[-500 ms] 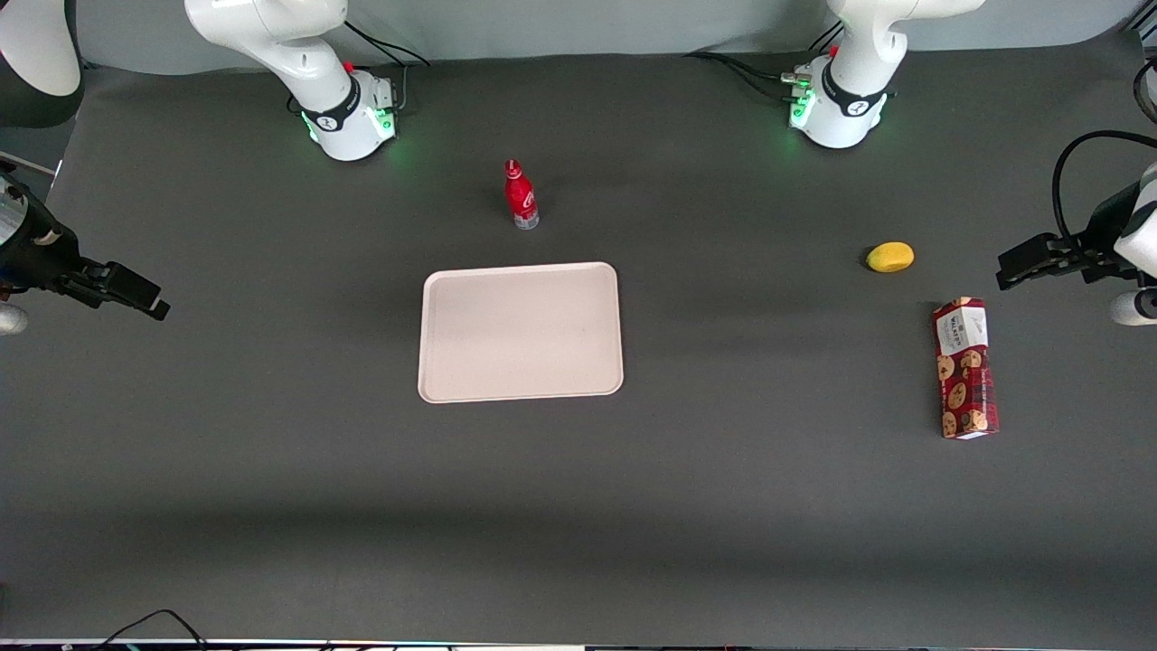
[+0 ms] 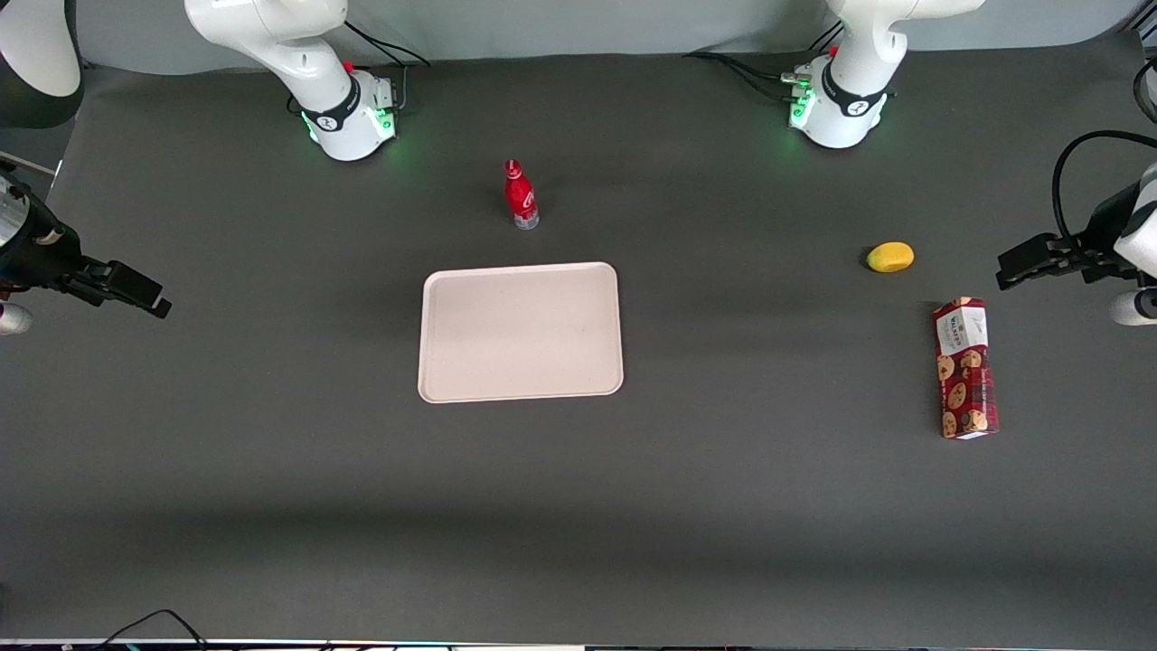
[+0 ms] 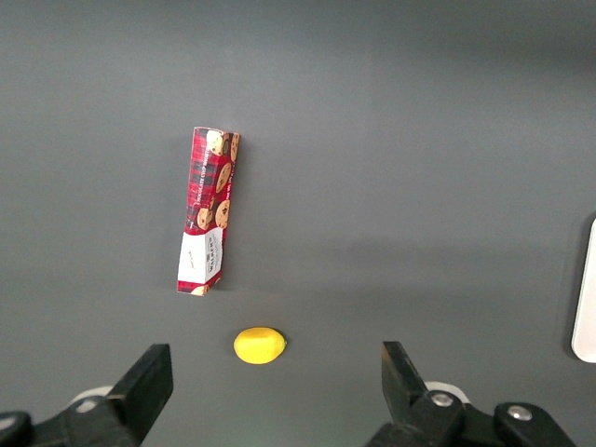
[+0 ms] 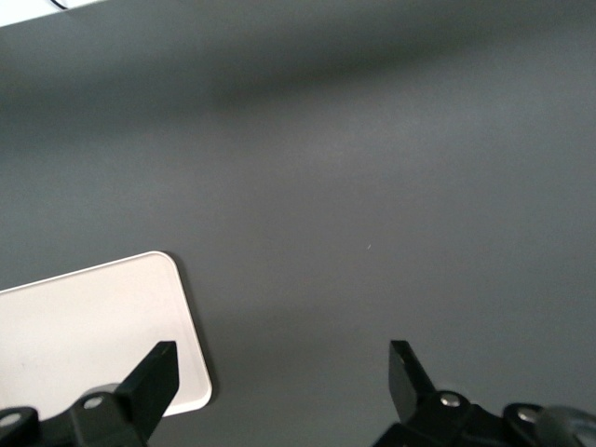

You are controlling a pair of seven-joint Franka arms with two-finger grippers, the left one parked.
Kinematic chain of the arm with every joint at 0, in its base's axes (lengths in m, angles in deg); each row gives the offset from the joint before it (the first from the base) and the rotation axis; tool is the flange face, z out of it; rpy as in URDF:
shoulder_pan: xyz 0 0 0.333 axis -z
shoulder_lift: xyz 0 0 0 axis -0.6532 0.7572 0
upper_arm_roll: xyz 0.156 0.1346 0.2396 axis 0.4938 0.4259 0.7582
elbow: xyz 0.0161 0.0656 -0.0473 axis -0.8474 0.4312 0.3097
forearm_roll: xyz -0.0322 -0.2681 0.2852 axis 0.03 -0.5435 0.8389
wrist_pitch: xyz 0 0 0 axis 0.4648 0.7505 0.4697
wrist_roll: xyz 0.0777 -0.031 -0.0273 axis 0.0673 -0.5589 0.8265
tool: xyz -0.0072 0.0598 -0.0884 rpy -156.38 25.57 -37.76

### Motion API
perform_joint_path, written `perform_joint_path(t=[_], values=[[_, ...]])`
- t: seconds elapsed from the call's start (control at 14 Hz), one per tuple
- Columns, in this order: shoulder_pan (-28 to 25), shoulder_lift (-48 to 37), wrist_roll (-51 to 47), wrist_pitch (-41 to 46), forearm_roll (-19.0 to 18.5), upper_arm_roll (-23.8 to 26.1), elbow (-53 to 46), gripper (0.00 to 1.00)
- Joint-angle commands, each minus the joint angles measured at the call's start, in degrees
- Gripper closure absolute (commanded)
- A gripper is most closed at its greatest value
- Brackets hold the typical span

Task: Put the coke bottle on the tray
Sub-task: 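Lift the open right gripper and swing it toward the red Coca-Cola bottle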

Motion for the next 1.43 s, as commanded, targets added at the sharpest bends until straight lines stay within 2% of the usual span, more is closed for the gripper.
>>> perform_joint_path(t=[0.0,0.93,1.14,1.36], values=[[0.8,-0.4,0.6,1.4,1.2,0.7,-0.5,0.00],[-0.2,-1.2,1.7,4.7,1.2,1.0,-0.5,0.00],[-1.6,-1.5,0.7,7.7,0.8,8.9,-0.6,0.00],[-6.7,-1.5,-8.2,8.2,0.8,14.1,-0.4,0.00]])
